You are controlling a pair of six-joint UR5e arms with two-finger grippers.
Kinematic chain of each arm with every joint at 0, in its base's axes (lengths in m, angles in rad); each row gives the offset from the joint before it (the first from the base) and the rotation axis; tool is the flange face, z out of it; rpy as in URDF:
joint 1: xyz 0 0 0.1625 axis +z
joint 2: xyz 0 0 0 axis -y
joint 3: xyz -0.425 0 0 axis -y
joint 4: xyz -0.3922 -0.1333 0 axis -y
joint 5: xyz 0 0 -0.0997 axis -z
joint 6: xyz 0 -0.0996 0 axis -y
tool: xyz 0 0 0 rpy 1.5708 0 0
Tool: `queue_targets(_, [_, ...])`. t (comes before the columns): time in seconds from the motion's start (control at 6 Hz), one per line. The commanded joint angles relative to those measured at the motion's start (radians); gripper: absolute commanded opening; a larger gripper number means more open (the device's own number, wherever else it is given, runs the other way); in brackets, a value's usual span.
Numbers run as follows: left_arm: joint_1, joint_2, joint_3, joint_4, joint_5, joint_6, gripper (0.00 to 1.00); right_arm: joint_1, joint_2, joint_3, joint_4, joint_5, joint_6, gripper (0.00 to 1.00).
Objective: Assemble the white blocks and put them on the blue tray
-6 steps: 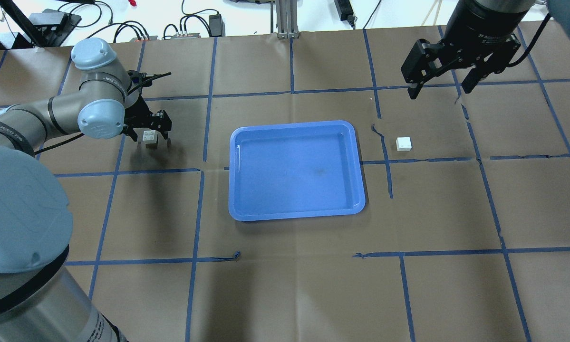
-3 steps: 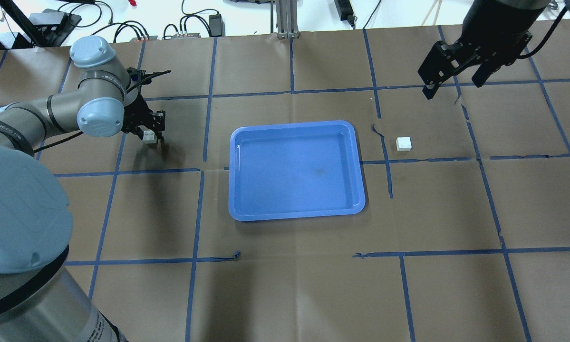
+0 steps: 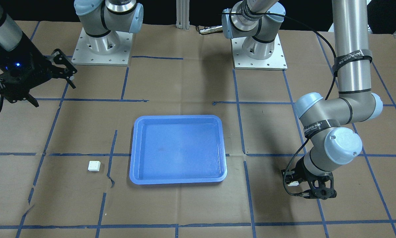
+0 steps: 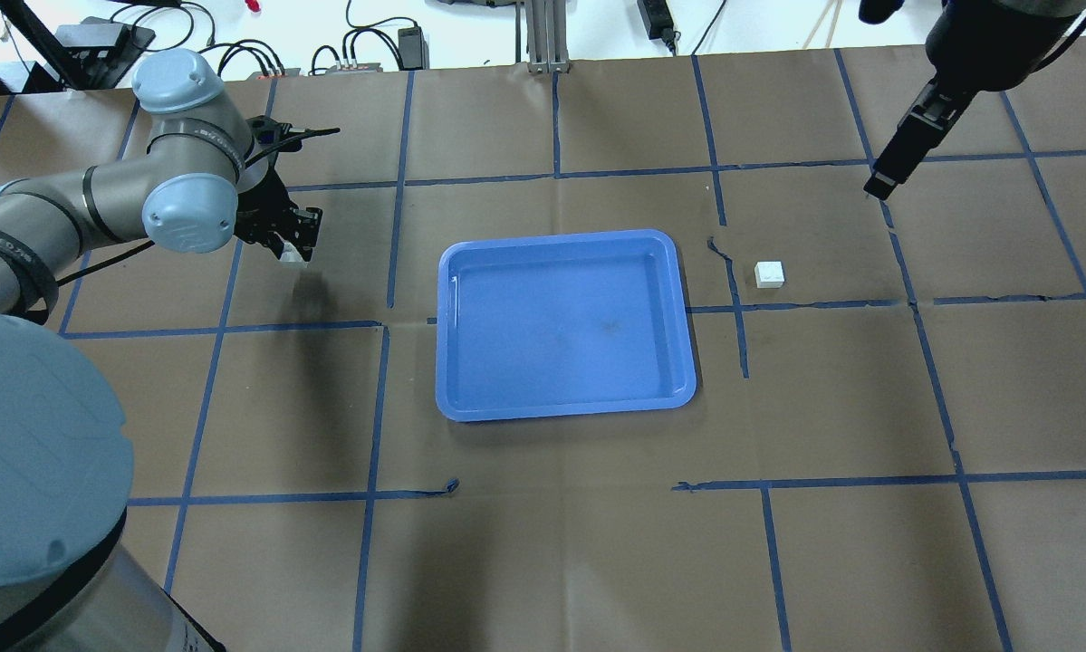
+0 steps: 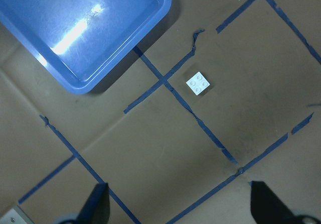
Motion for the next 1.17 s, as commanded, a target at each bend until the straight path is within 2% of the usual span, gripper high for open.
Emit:
queue_targets(0.0, [-0.147, 0.042, 0.013, -0.115, 0.003, 0.3, 0.12, -0.047, 0.067, 0.0, -0.085, 0.022, -0.388, 1.0])
queue_targets(0.17, [-0.231, 0.054, 0.004, -0.127, 0.003, 0.414, 0.12, -0.059, 0.113, 0.001, -0.111, 0.108, -0.557, 1.0])
queue_targets(0.33, [-0.311, 0.059, 0.008, -0.125, 0.004, 0.526, 0.17, -0.076, 0.165, -0.002, -0.142, 0.125, -0.669, 1.0])
queue_targets(0.5, [-0.351, 0.057, 0.007, -0.111, 0.003, 0.74, 0.17, -0.093, 0.203, 0.003, -0.15, 0.198, -0.755, 1.0])
queue_targets(0.67, [-0.427, 0.053, 0.016, -0.096, 0.0, 0.822, 0.07, -0.122, 0.243, 0.007, -0.15, 0.292, -0.793, 1.0])
queue_targets(0.83, [-0.487, 0.033, -0.001, 0.0, -0.008, 0.856, 0.07, -0.136, 0.291, 0.038, -0.151, 0.353, -0.877, 1.0])
queue_targets(1.0, [-0.494, 0.03, -0.005, 0.008, -0.014, 0.917, 0.08, -0.136, 0.314, 0.087, -0.205, 0.382, -0.881, 1.0])
